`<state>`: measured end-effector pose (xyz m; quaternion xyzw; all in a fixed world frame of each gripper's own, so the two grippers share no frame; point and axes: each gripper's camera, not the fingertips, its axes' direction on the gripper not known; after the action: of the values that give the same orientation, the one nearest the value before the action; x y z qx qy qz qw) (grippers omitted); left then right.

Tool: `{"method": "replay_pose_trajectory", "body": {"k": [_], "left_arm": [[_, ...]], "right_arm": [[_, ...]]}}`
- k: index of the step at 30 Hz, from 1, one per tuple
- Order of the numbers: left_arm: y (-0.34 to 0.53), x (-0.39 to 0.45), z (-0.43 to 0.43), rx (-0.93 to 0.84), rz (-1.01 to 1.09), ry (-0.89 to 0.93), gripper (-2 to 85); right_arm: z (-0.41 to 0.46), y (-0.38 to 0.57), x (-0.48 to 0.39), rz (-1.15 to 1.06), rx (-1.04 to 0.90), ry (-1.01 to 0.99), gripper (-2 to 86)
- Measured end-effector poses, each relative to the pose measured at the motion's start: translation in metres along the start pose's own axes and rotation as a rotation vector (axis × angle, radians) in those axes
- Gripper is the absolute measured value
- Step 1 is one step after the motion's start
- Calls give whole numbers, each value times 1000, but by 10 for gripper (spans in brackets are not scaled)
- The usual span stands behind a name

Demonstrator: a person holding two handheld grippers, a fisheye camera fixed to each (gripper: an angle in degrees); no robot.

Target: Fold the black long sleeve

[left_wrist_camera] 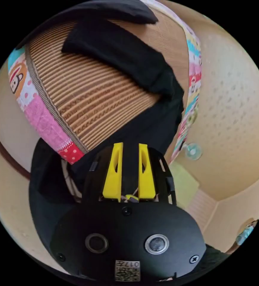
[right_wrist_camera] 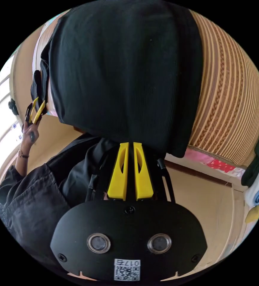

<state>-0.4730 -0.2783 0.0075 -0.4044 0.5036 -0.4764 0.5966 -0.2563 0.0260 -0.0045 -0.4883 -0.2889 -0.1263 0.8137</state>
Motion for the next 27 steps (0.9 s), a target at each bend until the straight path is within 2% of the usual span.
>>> {"method": "replay_pose_trajectory", "body": {"k": [2, 4, 6, 11, 14, 16, 19, 20, 22, 23, 25, 27], "left_arm": [[-32, -5, -16, 128, -82, 104, 115], [-62, -7, -29, 274, -202, 92, 129], [-77, -11, -34, 328, -291, 48, 129], [-92, -27, -42, 397, -383, 180, 46], [-85, 20, -84, 445, -147, 179, 32], [-63, 96, -135, 514, 153, 168, 27], [-37, 202, -159, 539, 518, 74, 27], [-32, 223, -156, 532, 580, 55, 27], [-8, 300, -119, 461, 821, 23, 31], [0, 317, -104, 437, 877, 25, 33], [47, 368, -25, 315, 1071, 28, 36], [92, 386, 49, 187, 1172, 18, 40]], "right_arm": [[-16, 8, 17, 52, 20, -34, 25], [-31, 16, 33, 97, 44, -52, 25], [-48, 27, 48, 139, 73, -67, 25], [-75, 42, 75, 202, 93, -73, 26], [-94, 49, 94, 248, 147, -124, 28], [-104, 53, 106, 283, 191, -192, 31], [-118, 63, 132, 352, 284, -357, 36], [-122, 68, 144, 383, 332, -442, 40], [-126, 79, 164, 443, 417, -596, 48], [-125, 88, 178, 495, 475, -714, 56], [-120, 103, 200, 585, 566, -902, 69], [-105, 124, 226, 734, 683, -1137, 85]]}}
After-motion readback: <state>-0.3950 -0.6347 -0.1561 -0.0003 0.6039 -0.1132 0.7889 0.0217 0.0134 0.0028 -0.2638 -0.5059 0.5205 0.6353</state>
